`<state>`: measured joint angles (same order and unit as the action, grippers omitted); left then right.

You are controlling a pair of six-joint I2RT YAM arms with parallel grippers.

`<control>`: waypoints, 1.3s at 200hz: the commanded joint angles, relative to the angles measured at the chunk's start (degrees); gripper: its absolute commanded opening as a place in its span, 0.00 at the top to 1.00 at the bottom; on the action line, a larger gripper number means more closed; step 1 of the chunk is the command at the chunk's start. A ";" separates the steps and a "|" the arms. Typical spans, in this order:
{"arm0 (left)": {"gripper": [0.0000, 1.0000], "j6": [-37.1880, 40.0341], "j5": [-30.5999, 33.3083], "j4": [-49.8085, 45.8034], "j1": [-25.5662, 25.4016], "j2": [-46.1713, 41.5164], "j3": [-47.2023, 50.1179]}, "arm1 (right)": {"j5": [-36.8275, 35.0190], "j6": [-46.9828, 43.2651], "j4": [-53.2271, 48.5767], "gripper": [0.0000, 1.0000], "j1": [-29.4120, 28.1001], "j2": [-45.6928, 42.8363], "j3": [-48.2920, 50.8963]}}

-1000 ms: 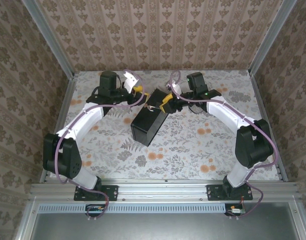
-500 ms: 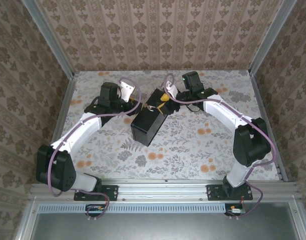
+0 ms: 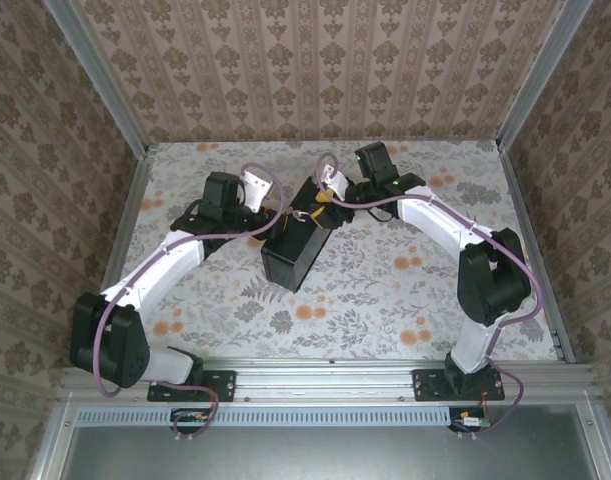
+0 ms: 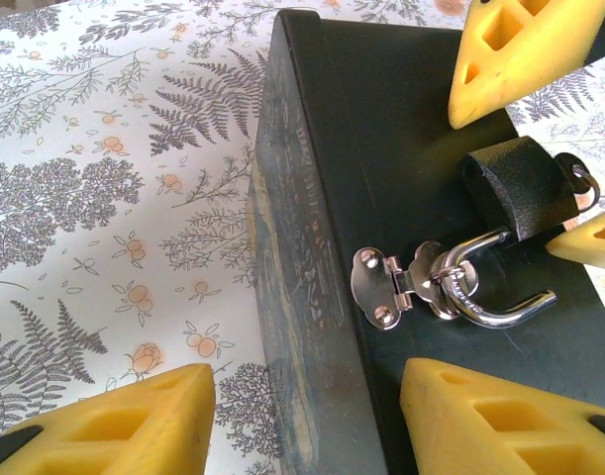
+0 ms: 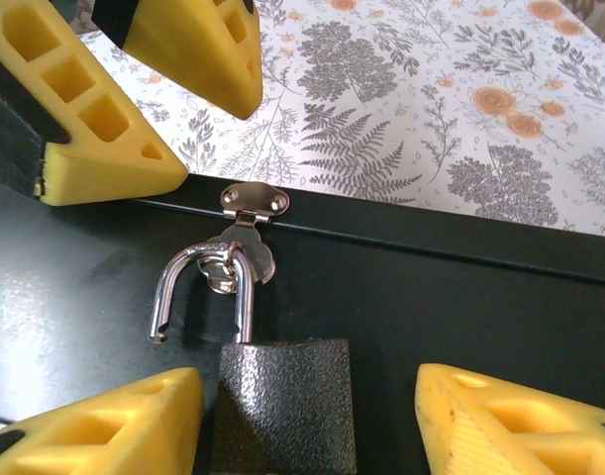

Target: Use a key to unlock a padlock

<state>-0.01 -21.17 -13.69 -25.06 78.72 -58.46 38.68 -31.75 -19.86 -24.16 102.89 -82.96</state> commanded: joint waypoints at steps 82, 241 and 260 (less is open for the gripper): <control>0.48 -3.73 -3.39 -2.13 -0.19 1.27 2.99 | -11.27 7.70 -1.00 0.85 -4.54 -2.03 2.01; 0.49 -11.53 -4.53 -1.58 -3.45 3.71 2.36 | -41.35 40.31 -0.11 1.00 -10.72 -8.44 4.31; 0.50 -13.33 -5.77 -1.34 -4.25 4.41 2.09 | -46.41 45.93 -0.72 1.00 -12.50 -7.62 3.68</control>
<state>-10.28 -23.35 -8.51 -26.96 80.51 -56.99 2.39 2.44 -21.06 -35.07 93.17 -76.88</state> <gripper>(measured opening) 0.505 0.294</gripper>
